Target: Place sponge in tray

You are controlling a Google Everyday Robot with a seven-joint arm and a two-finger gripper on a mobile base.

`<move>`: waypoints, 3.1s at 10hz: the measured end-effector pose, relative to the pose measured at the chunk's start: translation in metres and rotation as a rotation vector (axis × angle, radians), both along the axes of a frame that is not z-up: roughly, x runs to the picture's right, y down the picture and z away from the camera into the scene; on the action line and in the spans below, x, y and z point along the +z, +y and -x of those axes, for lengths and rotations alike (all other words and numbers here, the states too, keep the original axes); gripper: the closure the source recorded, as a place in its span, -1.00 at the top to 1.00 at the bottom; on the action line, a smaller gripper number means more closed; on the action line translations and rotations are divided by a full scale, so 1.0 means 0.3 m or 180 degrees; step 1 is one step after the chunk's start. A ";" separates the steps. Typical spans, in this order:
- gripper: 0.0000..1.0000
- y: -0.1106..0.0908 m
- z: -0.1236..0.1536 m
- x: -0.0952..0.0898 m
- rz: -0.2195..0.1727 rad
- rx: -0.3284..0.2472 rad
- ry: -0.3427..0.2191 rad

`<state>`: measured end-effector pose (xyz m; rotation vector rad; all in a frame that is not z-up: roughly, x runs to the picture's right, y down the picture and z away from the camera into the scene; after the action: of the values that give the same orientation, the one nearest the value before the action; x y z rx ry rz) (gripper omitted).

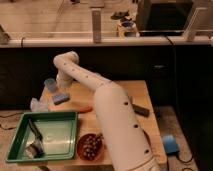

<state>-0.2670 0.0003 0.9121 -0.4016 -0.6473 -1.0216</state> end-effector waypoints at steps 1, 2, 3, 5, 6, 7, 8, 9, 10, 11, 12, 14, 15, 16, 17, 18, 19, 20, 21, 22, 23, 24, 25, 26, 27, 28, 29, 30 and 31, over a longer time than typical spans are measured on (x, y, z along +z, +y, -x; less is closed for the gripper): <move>0.00 -0.008 -0.003 -0.001 -0.0012 -0.0006 0.0002; 0.15 -0.010 0.001 -0.001 -0.0019 -0.0015 0.0000; 0.24 -0.012 0.008 -0.005 -0.0022 -0.0023 -0.0006; 0.09 -0.021 0.012 -0.013 -0.0031 -0.0036 -0.0013; -0.01 -0.028 0.007 -0.015 -0.0041 -0.0038 -0.0014; 0.00 -0.032 0.006 -0.017 -0.0046 -0.0037 -0.0014; 0.06 -0.034 0.008 -0.019 -0.0053 -0.0039 -0.0017; 0.03 -0.037 0.014 -0.025 -0.0060 -0.0044 -0.0026; 0.03 -0.039 0.021 -0.030 -0.0063 -0.0048 -0.0031; 0.04 -0.044 0.022 -0.034 -0.0067 -0.0042 -0.0030; 0.16 -0.049 0.018 -0.036 -0.0066 -0.0023 -0.0022; 0.30 -0.058 0.007 -0.039 -0.0069 0.0001 -0.0017; 0.25 -0.061 0.006 -0.042 -0.0071 0.0006 -0.0019; 0.29 -0.063 0.009 -0.047 -0.0074 0.0005 -0.0026; 0.31 -0.065 0.007 -0.051 -0.0075 0.0008 -0.0031; 0.43 -0.068 -0.001 -0.053 -0.0077 0.0022 -0.0026; 0.56 -0.071 -0.011 -0.054 -0.0077 0.0040 -0.0020; 0.60 -0.073 -0.014 -0.057 -0.0078 0.0048 -0.0018; 0.60 -0.073 -0.014 -0.060 -0.0078 0.0050 -0.0024; 0.60 -0.071 -0.010 -0.064 -0.0079 0.0049 -0.0030; 0.60 -0.069 -0.011 -0.066 -0.0081 0.0051 -0.0032; 0.60 -0.064 -0.015 -0.068 -0.0078 0.0052 -0.0029; 0.60 -0.062 -0.022 -0.068 -0.0074 0.0068 -0.0021; 0.60 -0.061 -0.025 -0.068 -0.0073 0.0075 -0.0019; 0.60 -0.058 -0.026 -0.070 -0.0072 0.0082 -0.0018; 0.60 -0.052 -0.025 -0.070 -0.0069 0.0080 -0.0019; 0.60 -0.048 -0.023 -0.072 -0.0069 0.0081 -0.0018; 0.60 -0.046 -0.025 -0.072 -0.0067 0.0088 -0.0015; 0.60 -0.044 -0.031 -0.070 -0.0066 0.0102 -0.0007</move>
<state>-0.2578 -0.0131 0.8910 -0.3710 -0.6428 -0.9977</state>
